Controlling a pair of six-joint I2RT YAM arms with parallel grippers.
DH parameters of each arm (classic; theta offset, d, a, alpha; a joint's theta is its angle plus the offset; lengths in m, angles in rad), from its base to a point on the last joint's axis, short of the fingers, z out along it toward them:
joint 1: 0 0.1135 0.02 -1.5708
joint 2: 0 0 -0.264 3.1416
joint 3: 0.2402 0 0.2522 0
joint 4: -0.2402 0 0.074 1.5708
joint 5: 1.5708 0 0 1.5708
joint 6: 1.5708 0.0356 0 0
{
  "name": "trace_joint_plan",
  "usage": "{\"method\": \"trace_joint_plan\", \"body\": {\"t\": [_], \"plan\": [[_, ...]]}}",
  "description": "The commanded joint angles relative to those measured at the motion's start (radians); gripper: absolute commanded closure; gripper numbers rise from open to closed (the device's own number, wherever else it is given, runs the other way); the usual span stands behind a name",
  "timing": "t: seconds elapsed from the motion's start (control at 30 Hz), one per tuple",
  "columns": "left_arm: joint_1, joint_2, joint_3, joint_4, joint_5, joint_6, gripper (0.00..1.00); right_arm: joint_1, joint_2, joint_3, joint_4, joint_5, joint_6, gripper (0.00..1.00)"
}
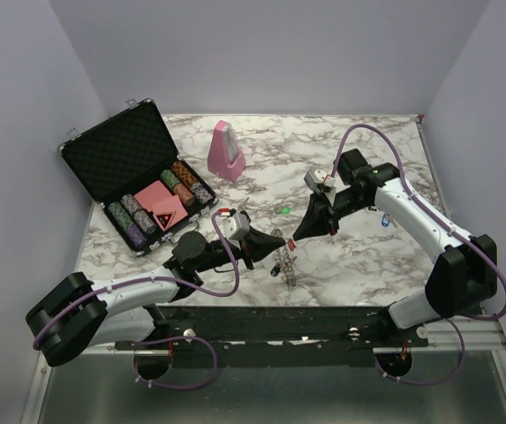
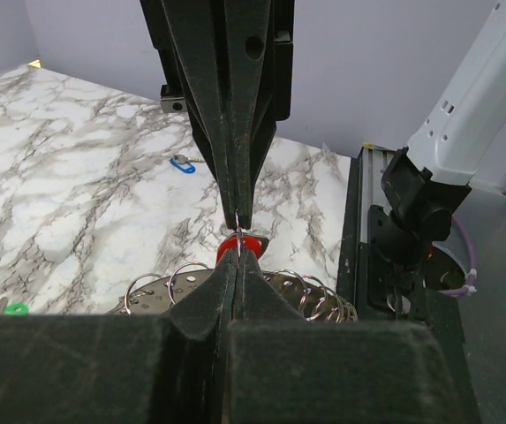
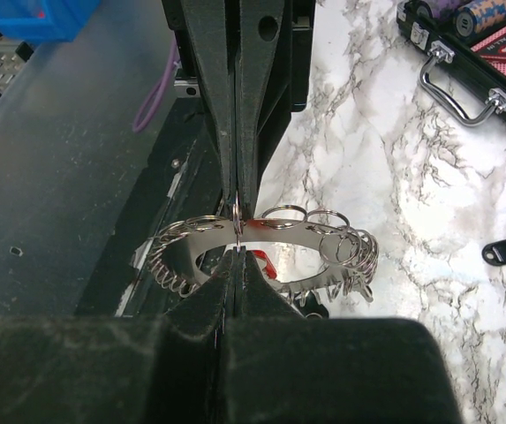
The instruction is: Put the keys on the keyring
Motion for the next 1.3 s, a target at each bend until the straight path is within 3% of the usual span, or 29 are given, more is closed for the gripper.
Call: {"method": "trace_joint_plan", "body": {"t": [0.0,0.6,1.27], "plan": [[-0.006,0.000,0.006,0.050,0.023,0.025,1.00,0.009,-0.007,-0.016,0.004,-0.066,0.000,1.00],[-0.006,0.002,0.000,0.083,0.038,0.023,1.00,0.025,0.001,-0.026,0.036,-0.073,0.040,1.00],[-0.006,-0.019,0.035,-0.026,-0.044,-0.018,1.00,0.026,-0.002,-0.034,0.060,-0.077,0.066,1.00]]}}
